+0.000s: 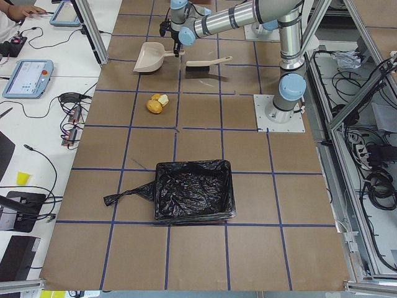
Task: Sweep and dump trash in nearest bin
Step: 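Grasp the dustpan handle with the left gripper and lift it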
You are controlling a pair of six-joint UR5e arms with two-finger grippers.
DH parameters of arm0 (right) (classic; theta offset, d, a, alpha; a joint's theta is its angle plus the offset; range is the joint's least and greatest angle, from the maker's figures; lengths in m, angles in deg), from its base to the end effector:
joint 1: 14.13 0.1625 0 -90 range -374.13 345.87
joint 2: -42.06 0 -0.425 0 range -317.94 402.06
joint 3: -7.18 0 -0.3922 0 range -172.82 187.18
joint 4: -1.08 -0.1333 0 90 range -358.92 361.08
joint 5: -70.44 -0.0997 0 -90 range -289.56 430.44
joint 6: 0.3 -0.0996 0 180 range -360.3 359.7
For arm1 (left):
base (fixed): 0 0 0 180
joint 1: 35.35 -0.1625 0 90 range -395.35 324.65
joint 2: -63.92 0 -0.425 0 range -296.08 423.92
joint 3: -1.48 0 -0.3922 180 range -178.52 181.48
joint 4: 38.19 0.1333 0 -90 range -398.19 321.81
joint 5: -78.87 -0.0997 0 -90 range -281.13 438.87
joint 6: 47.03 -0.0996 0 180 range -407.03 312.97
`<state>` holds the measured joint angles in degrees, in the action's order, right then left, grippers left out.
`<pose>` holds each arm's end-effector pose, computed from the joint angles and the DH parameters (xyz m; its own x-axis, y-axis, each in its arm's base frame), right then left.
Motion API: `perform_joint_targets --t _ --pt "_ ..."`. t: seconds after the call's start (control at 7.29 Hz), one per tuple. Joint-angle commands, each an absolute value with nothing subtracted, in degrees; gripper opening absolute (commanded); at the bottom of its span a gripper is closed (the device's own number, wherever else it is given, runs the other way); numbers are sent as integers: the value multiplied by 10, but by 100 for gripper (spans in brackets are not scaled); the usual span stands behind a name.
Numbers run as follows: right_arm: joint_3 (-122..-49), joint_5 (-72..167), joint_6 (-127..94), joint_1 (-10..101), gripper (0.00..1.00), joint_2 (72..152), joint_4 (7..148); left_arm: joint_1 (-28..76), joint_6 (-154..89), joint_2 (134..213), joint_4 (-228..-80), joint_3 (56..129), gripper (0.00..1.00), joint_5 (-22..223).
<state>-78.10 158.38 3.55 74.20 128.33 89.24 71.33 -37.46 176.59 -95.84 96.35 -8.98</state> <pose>0.1217 -0.5218 0.4924 -0.9986 -0.0375 -0.0369 -0.0380 0.9992 0.0124 -0.3090 -0.5539 0.2825 -0.9906 0.1271 0.0508 0.1230 0.9895 -0.0765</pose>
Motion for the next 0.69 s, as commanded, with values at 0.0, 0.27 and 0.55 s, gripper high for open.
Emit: perform_joint_targets --t 0.0,0.27,0.55 --pt "-787 1578 35 743 96 1287 894 656 -436 1707 -1061 940 2 -94" --pt "-809 1576 20 756 95 1290 899 572 -572 1660 -1125 944 2 -95" --pt "-823 1578 -44 833 94 1282 901 473 -752 1628 -1160 954 2 -95"
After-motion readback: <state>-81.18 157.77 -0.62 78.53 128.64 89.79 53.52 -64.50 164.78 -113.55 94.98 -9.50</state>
